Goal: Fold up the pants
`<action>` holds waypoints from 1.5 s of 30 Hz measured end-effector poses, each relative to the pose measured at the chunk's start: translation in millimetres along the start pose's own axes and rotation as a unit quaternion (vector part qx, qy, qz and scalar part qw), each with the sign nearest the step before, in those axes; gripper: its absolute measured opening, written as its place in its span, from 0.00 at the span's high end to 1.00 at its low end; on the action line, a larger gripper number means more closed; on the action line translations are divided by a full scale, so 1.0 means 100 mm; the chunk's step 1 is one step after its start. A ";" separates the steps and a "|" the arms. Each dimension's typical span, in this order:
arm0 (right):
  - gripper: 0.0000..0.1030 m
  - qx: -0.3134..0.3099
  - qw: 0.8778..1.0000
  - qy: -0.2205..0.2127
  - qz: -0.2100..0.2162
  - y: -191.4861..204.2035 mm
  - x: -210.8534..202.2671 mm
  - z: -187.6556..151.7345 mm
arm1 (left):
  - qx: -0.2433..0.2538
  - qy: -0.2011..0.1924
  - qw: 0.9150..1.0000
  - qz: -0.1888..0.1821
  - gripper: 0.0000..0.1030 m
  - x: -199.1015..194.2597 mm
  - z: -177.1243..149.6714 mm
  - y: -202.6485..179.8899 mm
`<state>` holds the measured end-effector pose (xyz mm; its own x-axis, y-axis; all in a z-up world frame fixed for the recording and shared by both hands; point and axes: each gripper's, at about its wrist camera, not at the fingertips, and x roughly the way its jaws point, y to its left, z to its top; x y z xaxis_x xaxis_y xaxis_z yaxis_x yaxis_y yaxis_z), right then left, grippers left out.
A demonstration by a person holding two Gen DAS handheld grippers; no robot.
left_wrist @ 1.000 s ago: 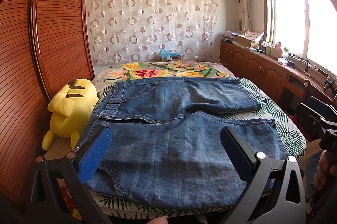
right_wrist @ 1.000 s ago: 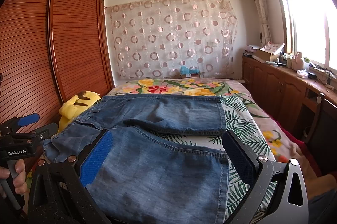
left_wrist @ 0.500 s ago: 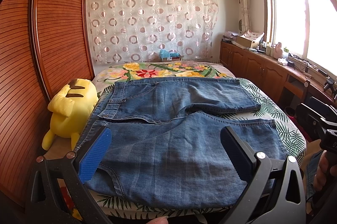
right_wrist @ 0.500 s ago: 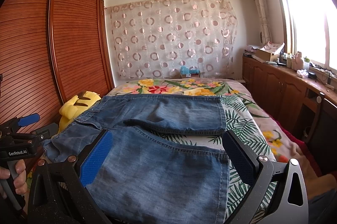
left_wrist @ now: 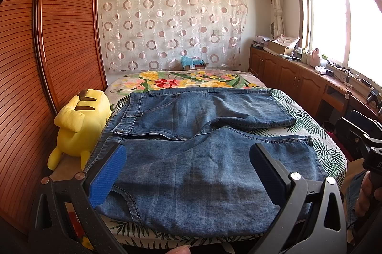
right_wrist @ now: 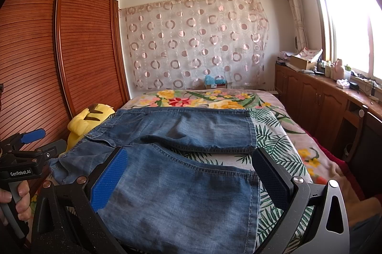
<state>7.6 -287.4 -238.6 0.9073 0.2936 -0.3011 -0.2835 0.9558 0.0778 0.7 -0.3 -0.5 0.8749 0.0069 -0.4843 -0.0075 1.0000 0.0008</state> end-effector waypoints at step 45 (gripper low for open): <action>0.07 0.003 0.989 0.144 -0.040 -0.29 0.10 -0.05 | -0.102 0.127 0.984 0.068 0.23 0.57 -0.79 1.69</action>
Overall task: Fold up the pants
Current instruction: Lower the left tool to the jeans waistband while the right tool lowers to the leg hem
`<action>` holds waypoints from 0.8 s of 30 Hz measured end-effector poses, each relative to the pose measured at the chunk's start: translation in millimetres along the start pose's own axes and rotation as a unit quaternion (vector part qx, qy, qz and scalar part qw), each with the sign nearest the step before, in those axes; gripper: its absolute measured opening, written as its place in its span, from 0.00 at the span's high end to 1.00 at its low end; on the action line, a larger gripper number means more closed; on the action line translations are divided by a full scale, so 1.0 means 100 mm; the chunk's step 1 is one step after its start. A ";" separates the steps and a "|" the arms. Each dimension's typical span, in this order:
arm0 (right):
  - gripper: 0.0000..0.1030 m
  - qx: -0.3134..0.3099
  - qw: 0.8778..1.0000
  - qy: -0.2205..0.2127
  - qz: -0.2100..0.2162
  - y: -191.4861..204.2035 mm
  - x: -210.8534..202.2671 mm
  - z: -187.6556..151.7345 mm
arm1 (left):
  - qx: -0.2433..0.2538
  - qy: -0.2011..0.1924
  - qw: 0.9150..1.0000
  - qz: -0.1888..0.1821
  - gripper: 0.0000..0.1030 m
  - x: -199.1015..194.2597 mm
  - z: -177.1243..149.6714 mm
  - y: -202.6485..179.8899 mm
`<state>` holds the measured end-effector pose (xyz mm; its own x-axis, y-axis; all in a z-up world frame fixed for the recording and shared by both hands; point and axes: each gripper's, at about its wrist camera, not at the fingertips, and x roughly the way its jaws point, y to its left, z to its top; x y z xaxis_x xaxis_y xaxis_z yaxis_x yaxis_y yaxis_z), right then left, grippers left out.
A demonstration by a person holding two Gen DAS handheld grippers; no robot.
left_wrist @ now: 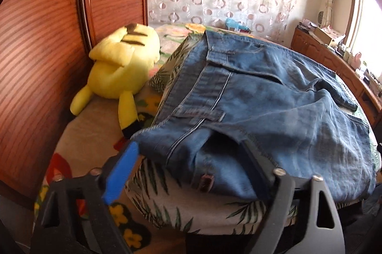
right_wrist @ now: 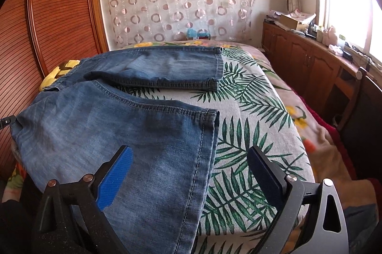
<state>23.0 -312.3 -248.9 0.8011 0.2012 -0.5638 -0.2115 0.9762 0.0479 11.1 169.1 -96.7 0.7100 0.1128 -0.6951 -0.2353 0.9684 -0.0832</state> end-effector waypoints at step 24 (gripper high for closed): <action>0.44 -0.020 0.998 0.064 0.018 -0.19 -0.01 0.03 | -0.030 -0.021 0.998 -0.050 0.90 -0.04 0.02 0.12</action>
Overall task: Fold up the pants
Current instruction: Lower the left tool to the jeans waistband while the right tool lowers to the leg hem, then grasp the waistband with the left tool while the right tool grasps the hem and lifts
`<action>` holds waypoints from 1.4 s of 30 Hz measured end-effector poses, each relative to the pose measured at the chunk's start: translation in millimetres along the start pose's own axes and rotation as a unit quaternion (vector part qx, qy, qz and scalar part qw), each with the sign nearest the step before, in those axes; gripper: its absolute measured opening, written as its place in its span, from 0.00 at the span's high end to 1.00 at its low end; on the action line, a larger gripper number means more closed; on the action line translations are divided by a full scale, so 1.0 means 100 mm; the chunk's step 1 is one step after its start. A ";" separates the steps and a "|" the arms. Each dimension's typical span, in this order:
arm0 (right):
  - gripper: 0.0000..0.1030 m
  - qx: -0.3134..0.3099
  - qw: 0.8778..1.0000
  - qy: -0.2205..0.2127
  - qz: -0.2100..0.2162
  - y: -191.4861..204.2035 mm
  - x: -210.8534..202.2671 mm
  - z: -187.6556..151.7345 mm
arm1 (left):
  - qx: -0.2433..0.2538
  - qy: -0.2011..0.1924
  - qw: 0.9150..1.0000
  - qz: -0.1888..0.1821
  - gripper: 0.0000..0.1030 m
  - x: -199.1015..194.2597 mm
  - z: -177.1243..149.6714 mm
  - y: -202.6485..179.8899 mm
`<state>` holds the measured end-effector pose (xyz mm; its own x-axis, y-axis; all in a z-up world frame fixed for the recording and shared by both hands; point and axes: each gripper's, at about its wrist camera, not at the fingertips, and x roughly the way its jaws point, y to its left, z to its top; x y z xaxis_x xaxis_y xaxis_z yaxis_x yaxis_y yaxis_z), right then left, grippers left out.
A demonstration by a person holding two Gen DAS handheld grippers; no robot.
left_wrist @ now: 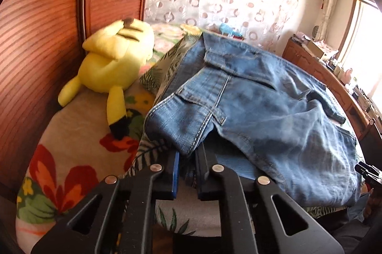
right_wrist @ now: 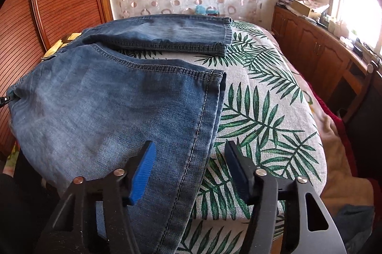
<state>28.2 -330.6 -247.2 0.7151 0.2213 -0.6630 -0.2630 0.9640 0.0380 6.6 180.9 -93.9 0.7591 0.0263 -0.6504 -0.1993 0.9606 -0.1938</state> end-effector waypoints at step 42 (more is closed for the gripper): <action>0.55 -0.010 0.998 -0.045 0.045 -0.23 0.08 0.95 | 0.105 -0.124 0.985 -0.052 0.93 -0.14 1.24 -1.08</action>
<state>100.9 -337.5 -182.3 0.7436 0.3200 -0.5872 -0.3414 0.9367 0.0781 94.4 110.6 26.8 0.9021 -0.0339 -0.4301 0.0007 0.9970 -0.0771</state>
